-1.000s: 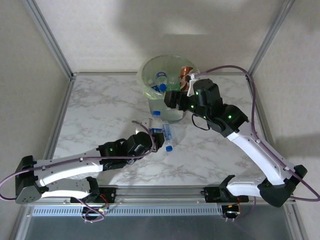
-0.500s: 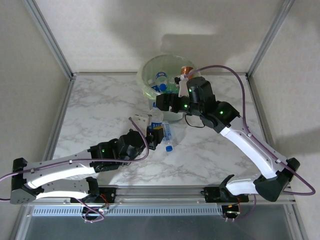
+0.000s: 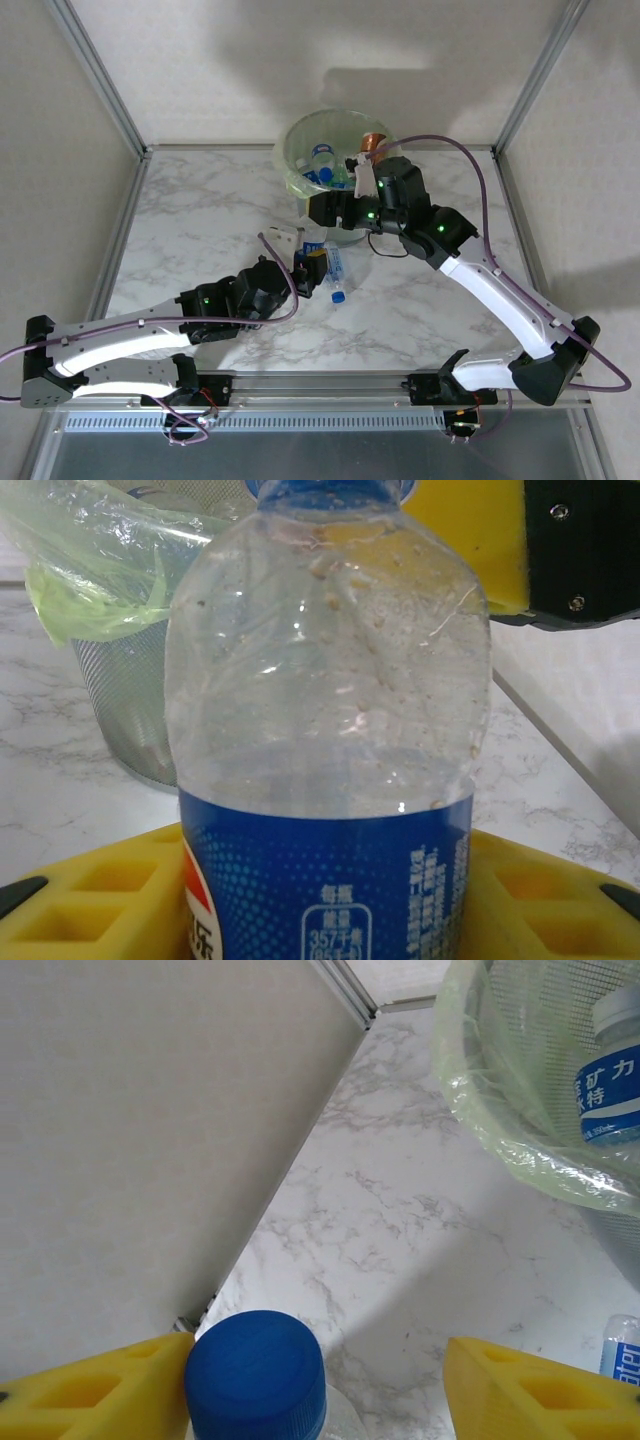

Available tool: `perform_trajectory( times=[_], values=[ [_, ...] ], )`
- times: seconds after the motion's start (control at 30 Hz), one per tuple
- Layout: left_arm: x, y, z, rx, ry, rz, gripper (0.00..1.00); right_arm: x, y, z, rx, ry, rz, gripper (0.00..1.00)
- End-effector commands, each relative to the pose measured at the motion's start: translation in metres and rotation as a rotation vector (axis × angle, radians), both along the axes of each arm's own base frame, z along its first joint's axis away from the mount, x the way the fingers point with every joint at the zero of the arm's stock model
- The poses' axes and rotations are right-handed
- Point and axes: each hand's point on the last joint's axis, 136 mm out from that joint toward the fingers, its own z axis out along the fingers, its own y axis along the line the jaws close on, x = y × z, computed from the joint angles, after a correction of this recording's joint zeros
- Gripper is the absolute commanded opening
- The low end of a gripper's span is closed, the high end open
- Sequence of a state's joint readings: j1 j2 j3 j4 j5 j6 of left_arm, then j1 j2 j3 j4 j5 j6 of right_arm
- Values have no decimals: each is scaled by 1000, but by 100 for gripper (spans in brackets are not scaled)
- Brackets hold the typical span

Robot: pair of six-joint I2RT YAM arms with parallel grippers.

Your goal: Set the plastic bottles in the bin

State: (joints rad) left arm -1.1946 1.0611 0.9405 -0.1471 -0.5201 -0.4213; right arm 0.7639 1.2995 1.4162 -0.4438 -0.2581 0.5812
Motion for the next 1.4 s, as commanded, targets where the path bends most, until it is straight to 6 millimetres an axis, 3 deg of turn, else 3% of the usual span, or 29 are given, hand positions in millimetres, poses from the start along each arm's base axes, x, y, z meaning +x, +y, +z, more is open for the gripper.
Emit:
perform_trajectory(
  times=[0.0, 0.5, 0.77, 1.07, 1.2, 1.37],
  values=[
    [1, 2, 24, -54, -41, 6, 50, -5, 0, 8, 24, -19, 16, 62],
    [4, -4, 13, -52, -18, 7, 50, -5, 3, 4, 24, -16, 32, 41],
    [7, -3, 8, -64, 0, 18, 54, -7, -1, 12, 45, -44, 23, 32],
    [11, -1, 1, -65, 18, 34, 72, -7, -7, 19, 58, -65, -3, 29],
    [13, 0, -4, -65, 32, 42, 84, -5, -11, 22, 59, -77, -27, 29],
    [13, 1, -6, -80, 42, 48, 94, 7, -21, 29, 28, -104, -110, 29]
  ],
)
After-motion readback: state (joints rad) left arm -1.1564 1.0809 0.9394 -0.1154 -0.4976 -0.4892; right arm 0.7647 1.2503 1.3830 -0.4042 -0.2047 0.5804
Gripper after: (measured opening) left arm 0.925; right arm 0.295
